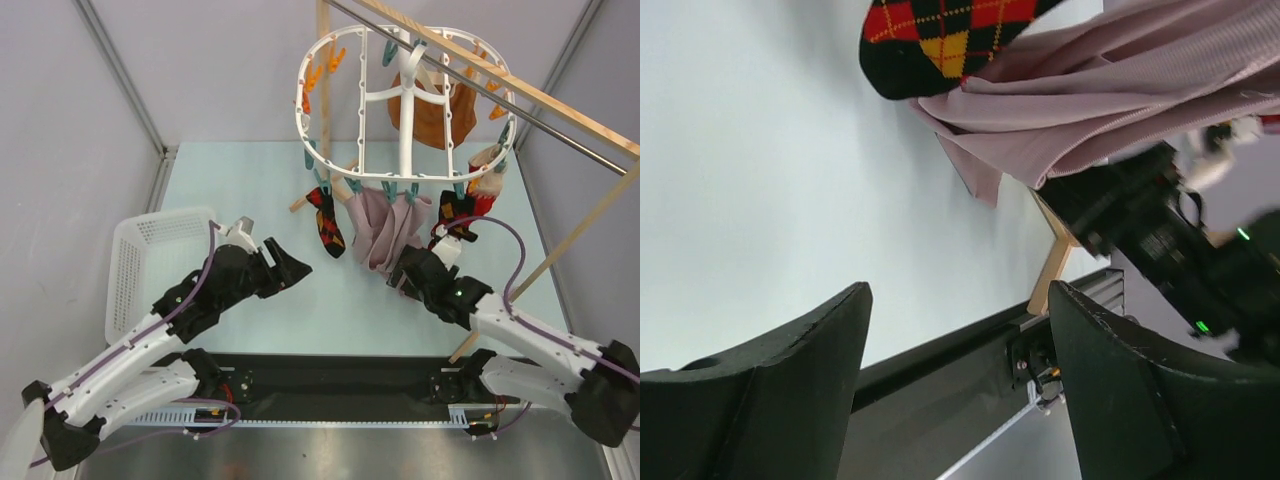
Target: Clip the socks to the hanger
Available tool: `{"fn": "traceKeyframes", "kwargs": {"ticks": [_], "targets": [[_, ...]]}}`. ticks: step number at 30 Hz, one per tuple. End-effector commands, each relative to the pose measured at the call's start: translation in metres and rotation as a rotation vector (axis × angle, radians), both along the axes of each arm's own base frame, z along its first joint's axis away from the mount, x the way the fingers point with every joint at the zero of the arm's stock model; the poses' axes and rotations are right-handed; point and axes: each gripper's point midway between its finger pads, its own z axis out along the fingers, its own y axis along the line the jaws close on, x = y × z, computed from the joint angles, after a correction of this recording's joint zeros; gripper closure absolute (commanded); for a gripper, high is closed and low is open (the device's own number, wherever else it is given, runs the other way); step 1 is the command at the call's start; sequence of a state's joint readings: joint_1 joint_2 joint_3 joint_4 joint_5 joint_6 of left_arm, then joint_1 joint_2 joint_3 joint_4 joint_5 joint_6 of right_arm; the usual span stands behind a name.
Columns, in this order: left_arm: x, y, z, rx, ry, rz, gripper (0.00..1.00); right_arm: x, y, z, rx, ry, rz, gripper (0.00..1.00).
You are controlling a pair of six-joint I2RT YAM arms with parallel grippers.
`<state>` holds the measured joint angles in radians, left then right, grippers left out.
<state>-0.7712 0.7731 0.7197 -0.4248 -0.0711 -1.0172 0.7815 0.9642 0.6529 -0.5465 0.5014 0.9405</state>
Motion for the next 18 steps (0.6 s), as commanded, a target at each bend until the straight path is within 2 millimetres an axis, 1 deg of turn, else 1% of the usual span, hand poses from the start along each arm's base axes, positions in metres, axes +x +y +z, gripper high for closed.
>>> {"fn": "traceKeyframes", "kwargs": {"ticks": [1, 2, 3, 4, 5, 6, 7, 10, 11, 12, 13, 14, 15, 16, 17, 18], "targets": [[-0.010, 0.001, 0.003, -0.019, -0.020, -0.052, 0.23, 0.048, 0.000, -0.005, 0.104, -0.117, -0.165, 0.12], [-0.013, 0.003, 0.000, -0.017, -0.016, -0.052, 0.23, 0.058, -0.008, -0.013, 0.125, -0.110, -0.207, 0.12], [-0.015, 0.005, 0.001, -0.022, -0.015, -0.049, 0.23, 0.063, -0.005, -0.018, 0.152, -0.100, -0.201, 0.13], [-0.018, 0.008, 0.002, -0.032, -0.022, -0.049, 0.23, 0.073, -0.004, -0.028, 0.155, -0.102, -0.215, 0.13], [-0.021, 0.010, 0.001, -0.033, -0.018, -0.048, 0.23, 0.081, -0.011, -0.030, 0.149, -0.099, -0.249, 0.13], [-0.023, 0.012, -0.001, -0.032, -0.017, -0.048, 0.23, 0.086, -0.015, -0.033, 0.113, -0.102, -0.246, 0.13], [-0.026, 0.015, 0.002, -0.040, -0.028, -0.047, 0.23, 0.093, -0.017, -0.040, 0.087, -0.100, -0.254, 0.13], [-0.029, 0.024, 0.004, -0.030, -0.037, -0.033, 0.23, 0.111, -0.025, -0.043, 0.077, -0.116, -0.257, 0.14], [-0.031, 0.026, 0.007, -0.035, -0.051, -0.031, 0.23, 0.112, -0.029, -0.055, 0.055, -0.088, -0.268, 0.14], [-0.031, 0.030, 0.006, -0.029, -0.054, -0.020, 0.23, 0.116, -0.036, -0.058, 0.053, -0.077, -0.286, 0.14], [-0.032, 0.031, 0.008, -0.030, -0.060, -0.017, 0.23, 0.120, -0.039, -0.062, 0.058, -0.074, -0.291, 0.14], [-0.032, 0.033, 0.010, -0.031, -0.069, -0.013, 0.23, 0.121, -0.043, -0.072, 0.056, -0.051, -0.298, 0.14], [-0.032, 0.034, 0.011, -0.030, -0.069, -0.008, 0.22, 0.123, -0.044, -0.075, 0.079, -0.050, -0.298, 0.14], [-0.032, 0.034, 0.013, -0.036, -0.077, -0.008, 0.22, 0.127, -0.053, -0.077, 0.089, -0.052, -0.323, 0.14], [-0.031, 0.033, 0.015, -0.037, -0.082, -0.011, 0.22, 0.128, -0.056, -0.082, 0.096, -0.046, -0.336, 0.14], [-0.031, 0.032, 0.014, -0.038, -0.077, -0.016, 0.22, 0.132, -0.058, -0.081, 0.110, -0.053, -0.349, 0.14]]}}
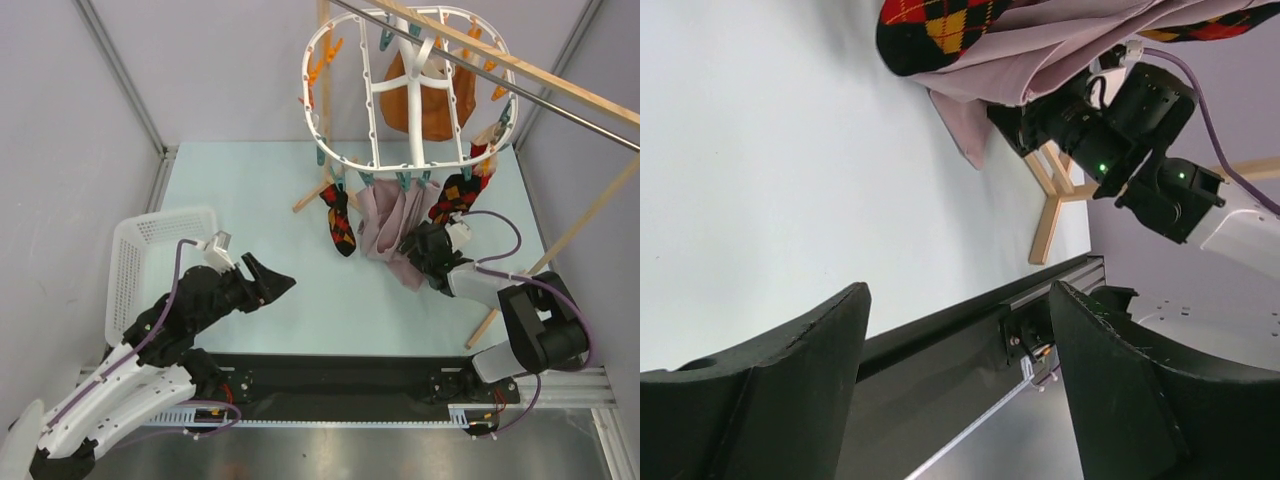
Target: Clip the socks to the hanger
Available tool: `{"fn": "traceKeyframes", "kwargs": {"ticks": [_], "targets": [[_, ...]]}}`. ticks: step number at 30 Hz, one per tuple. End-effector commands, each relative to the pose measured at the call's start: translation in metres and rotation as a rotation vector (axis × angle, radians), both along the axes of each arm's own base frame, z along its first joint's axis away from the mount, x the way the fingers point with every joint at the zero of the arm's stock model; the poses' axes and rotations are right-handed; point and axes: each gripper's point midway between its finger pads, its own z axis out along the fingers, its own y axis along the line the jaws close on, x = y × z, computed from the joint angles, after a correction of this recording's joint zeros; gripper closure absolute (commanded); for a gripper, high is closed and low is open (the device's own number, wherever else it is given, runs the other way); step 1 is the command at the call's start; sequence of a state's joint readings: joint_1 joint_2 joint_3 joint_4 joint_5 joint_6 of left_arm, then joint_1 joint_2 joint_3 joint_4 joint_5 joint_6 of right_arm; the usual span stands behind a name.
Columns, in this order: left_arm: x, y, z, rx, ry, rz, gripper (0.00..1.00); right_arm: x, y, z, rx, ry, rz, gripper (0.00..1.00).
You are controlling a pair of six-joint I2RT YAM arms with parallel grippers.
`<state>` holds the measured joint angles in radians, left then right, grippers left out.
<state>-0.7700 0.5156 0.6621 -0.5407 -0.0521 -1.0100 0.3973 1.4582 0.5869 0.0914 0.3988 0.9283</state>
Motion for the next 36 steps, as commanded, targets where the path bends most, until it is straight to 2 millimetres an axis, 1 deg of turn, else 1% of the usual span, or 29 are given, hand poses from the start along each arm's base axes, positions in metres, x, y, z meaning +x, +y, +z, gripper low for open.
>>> {"fn": "traceKeyframes", "kwargs": {"ticks": [1, 3, 5, 6, 7, 8, 9, 10, 11, 12, 13, 14, 17, 19, 20, 21, 23, 24, 25, 26, 27, 28, 29, 30, 32, 33, 34, 35, 36], "targets": [[0.003, 0.002, 0.004, 0.018, -0.021, 0.000, 0.22, 0.020, -0.023, -0.006, 0.019, -0.026, -0.077, 0.14], [0.003, -0.002, 0.005, 0.021, -0.018, -0.014, 0.22, 0.026, -0.030, -0.007, 0.047, -0.031, -0.116, 0.14], [0.004, -0.003, 0.006, 0.026, -0.019, -0.021, 0.22, 0.036, -0.042, -0.004, 0.043, -0.044, -0.156, 0.14], [0.004, -0.004, 0.006, 0.030, -0.017, -0.021, 0.22, 0.038, -0.047, -0.008, 0.033, -0.033, -0.170, 0.14], [0.005, -0.004, 0.006, 0.032, -0.019, -0.022, 0.22, 0.045, -0.049, -0.005, 0.042, -0.040, -0.178, 0.13], [0.005, -0.004, 0.006, 0.033, -0.022, -0.020, 0.22, 0.048, -0.060, -0.006, 0.047, -0.040, -0.205, 0.13], [0.006, -0.004, 0.006, 0.033, -0.022, -0.019, 0.22, 0.053, -0.060, -0.004, 0.074, -0.052, -0.200, 0.13], [0.006, -0.004, 0.004, 0.035, -0.020, -0.019, 0.22, 0.055, -0.064, -0.011, 0.073, -0.035, -0.205, 0.13], [0.007, -0.005, 0.004, 0.032, -0.022, -0.018, 0.22, 0.062, -0.070, -0.007, 0.074, -0.045, -0.213, 0.13], [0.007, -0.006, 0.003, 0.031, -0.021, -0.021, 0.22, 0.066, -0.070, -0.007, 0.061, -0.043, -0.192, 0.13], [0.007, -0.007, 0.002, 0.033, -0.016, -0.025, 0.22, 0.068, -0.072, -0.012, 0.055, -0.029, -0.186, 0.12], [0.007, -0.009, 0.002, 0.030, -0.016, -0.034, 0.22, 0.072, -0.075, -0.011, 0.063, -0.032, -0.179, 0.12], [0.006, -0.011, 0.002, 0.029, -0.011, -0.044, 0.22, 0.072, -0.075, -0.008, 0.057, -0.025, -0.135, 0.11], [0.006, -0.011, 0.002, 0.028, -0.014, -0.048, 0.22, 0.065, -0.069, -0.006, 0.035, 0.000, -0.084, 0.10], [0.005, -0.011, 0.003, 0.026, -0.017, -0.050, 0.22, 0.063, -0.066, 0.004, 0.036, -0.013, -0.068, 0.10], [0.005, -0.010, 0.003, 0.027, -0.019, -0.047, 0.21, 0.051, -0.061, 0.001, 0.026, 0.017, -0.042, 0.09], [0.005, -0.010, 0.003, 0.023, -0.022, -0.045, 0.21, 0.042, -0.054, 0.009, 0.014, 0.022, 0.004, 0.07], [0.004, -0.009, 0.003, 0.019, -0.026, -0.045, 0.21, 0.032, -0.051, 0.022, 0.001, 0.016, 0.018, 0.06], [0.004, -0.009, 0.004, 0.014, -0.029, -0.046, 0.20, 0.026, -0.040, 0.029, -0.010, 0.009, 0.054, 0.04], [0.003, -0.009, 0.004, 0.014, -0.032, -0.049, 0.20, 0.018, -0.037, 0.035, -0.041, 0.012, 0.090, 0.00], [0.002, -0.008, 0.004, 0.013, -0.034, -0.050, 0.17, 0.003, -0.037, 0.041, -0.056, 0.044, 0.094, 0.00], [0.002, -0.007, 0.003, 0.017, -0.035, -0.054, 0.16, -0.003, -0.033, 0.050, -0.069, 0.043, 0.106, 0.00], [0.002, -0.007, 0.002, 0.021, -0.039, -0.056, 0.15, -0.010, -0.034, 0.055, -0.086, 0.044, 0.102, 0.00], [0.001, -0.007, 0.000, 0.023, -0.039, -0.057, 0.14, -0.023, -0.036, 0.070, -0.084, 0.027, 0.104, 0.00], [-0.004, -0.011, 0.000, 0.018, -0.036, -0.095, 0.13, -0.042, -0.035, 0.073, -0.083, 0.034, 0.119, 0.00], [-0.005, -0.013, -0.002, 0.017, -0.037, -0.107, 0.12, -0.056, -0.038, 0.072, -0.087, 0.055, 0.122, 0.00], [-0.007, -0.015, 0.000, 0.013, -0.049, -0.132, 0.12, -0.064, -0.038, 0.087, -0.075, 0.007, 0.129, 0.00], [-0.008, -0.017, 0.004, 0.000, -0.067, -0.145, 0.12, -0.077, -0.032, 0.082, -0.061, 0.018, 0.176, 0.00], [-0.009, -0.019, 0.002, -0.003, -0.078, -0.160, 0.11, -0.084, -0.026, 0.086, -0.051, 0.000, 0.223, 0.00]]}}
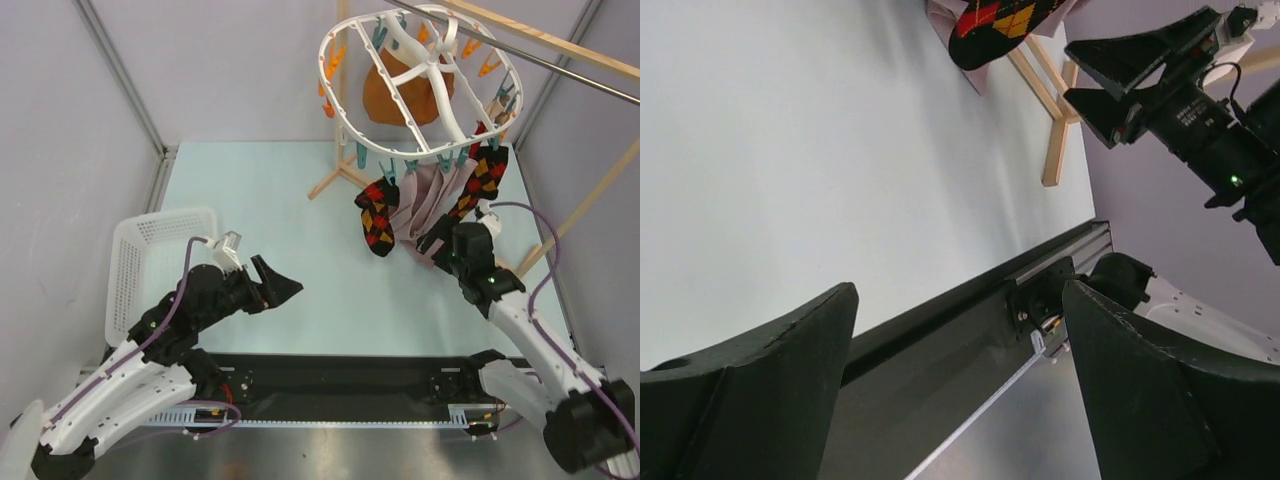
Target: Clip the socks to the hanger
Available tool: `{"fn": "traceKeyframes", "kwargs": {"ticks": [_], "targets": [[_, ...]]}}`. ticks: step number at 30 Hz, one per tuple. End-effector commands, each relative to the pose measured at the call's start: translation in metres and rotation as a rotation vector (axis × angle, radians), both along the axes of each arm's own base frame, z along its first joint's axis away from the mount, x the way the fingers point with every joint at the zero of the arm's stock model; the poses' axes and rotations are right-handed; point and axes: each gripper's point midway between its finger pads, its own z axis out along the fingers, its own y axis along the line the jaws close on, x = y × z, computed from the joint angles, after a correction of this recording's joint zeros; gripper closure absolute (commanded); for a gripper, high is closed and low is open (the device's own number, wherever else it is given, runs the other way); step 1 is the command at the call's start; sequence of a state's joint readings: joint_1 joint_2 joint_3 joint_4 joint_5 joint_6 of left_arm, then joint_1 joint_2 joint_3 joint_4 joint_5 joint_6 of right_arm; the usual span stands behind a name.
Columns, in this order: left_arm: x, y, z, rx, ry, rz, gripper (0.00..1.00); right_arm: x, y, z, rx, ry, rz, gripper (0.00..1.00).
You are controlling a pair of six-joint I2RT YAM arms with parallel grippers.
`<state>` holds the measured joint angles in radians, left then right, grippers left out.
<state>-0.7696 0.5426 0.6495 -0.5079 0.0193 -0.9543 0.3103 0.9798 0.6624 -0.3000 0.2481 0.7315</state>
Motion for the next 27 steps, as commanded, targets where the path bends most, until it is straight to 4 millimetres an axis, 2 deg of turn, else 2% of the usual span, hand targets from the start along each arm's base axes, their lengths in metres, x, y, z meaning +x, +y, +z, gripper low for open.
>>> {"fn": "traceKeyframes", "kwargs": {"ticks": [1, 2, 3, 4, 5, 6, 8, 9, 11, 12, 13, 14, 15, 16, 17, 18, 19, 20, 21, 23, 24, 26, 27], "targets": [[-0.005, -0.010, 0.010, -0.036, -0.096, -0.095, 0.11, -0.051, 0.003, -0.008, -0.024, 0.045, 0.116, 0.00], [-0.008, -0.013, 0.013, -0.056, -0.116, -0.122, 0.11, -0.064, 0.018, -0.010, 0.008, 0.041, 0.205, 0.00], [-0.007, -0.016, 0.011, -0.071, -0.135, -0.132, 0.11, -0.070, 0.025, -0.006, 0.026, 0.016, 0.245, 0.00], [-0.007, -0.016, 0.012, -0.081, -0.166, -0.140, 0.11, -0.078, 0.030, 0.008, 0.051, -0.059, 0.286, 0.00], [-0.009, -0.017, 0.014, -0.103, -0.192, -0.148, 0.10, -0.084, 0.035, 0.010, 0.069, -0.083, 0.313, 0.00], [-0.007, -0.019, 0.010, -0.122, -0.221, -0.152, 0.09, -0.093, 0.040, 0.004, 0.080, -0.095, 0.345, 0.00], [-0.009, -0.018, 0.013, -0.168, -0.274, -0.152, 0.07, -0.102, 0.045, 0.017, 0.137, -0.199, 0.376, 0.00], [-0.006, -0.020, 0.007, -0.199, -0.308, -0.149, 0.07, -0.107, 0.046, 0.000, 0.142, -0.185, 0.386, 0.00], [-0.007, -0.020, 0.009, -0.265, -0.363, -0.143, 0.05, -0.113, 0.045, 0.005, 0.204, -0.258, 0.373, 0.00], [-0.009, -0.019, -0.007, -0.283, -0.373, -0.143, 0.05, -0.115, 0.046, -0.012, 0.218, -0.242, 0.367, 0.00], [-0.011, -0.018, 0.007, -0.358, -0.443, -0.140, 0.05, -0.117, 0.048, -0.017, 0.247, -0.252, 0.374, 0.00], [-0.011, -0.017, 0.003, -0.384, -0.457, -0.136, 0.04, -0.118, 0.051, -0.019, 0.282, -0.265, 0.375, 0.00], [-0.013, -0.016, -0.014, -0.403, -0.454, -0.132, 0.03, -0.117, 0.051, -0.025, 0.286, -0.255, 0.368, 0.01], [-0.017, -0.014, -0.011, -0.473, -0.482, -0.134, 0.02, -0.119, 0.056, -0.043, 0.289, -0.207, 0.386, 0.00], [-0.019, -0.014, -0.016, -0.507, -0.484, -0.138, 0.02, -0.118, 0.056, -0.049, 0.310, -0.184, 0.359, 0.00], [-0.019, -0.014, -0.038, -0.518, -0.452, -0.136, 0.02, -0.118, 0.056, -0.060, 0.307, -0.147, 0.352, 0.00], [-0.021, -0.012, -0.032, -0.556, -0.463, -0.130, 0.01, -0.117, 0.053, -0.072, 0.297, -0.129, 0.321, 0.00], [-0.020, -0.015, -0.046, -0.513, -0.425, -0.136, 0.00, -0.116, 0.052, -0.077, 0.304, -0.119, 0.305, 0.01], [-0.022, -0.016, -0.049, -0.499, -0.421, -0.151, 0.00, -0.116, 0.051, -0.081, 0.317, -0.113, 0.287, 0.00], [-0.030, -0.018, -0.041, -0.506, -0.480, -0.202, 0.00, -0.115, 0.049, -0.087, 0.340, -0.117, 0.261, 0.00], [-0.032, -0.018, -0.041, -0.504, -0.486, -0.212, 0.00, -0.115, 0.053, -0.084, 0.370, -0.127, 0.267, 0.00], [-0.038, -0.020, -0.040, -0.508, -0.497, -0.250, 0.00, -0.117, 0.058, -0.097, 0.396, -0.109, 0.275, 0.01], [-0.043, -0.020, -0.033, -0.528, -0.520, -0.274, 0.00, -0.115, 0.061, -0.097, 0.410, -0.125, 0.288, 0.00]]}}
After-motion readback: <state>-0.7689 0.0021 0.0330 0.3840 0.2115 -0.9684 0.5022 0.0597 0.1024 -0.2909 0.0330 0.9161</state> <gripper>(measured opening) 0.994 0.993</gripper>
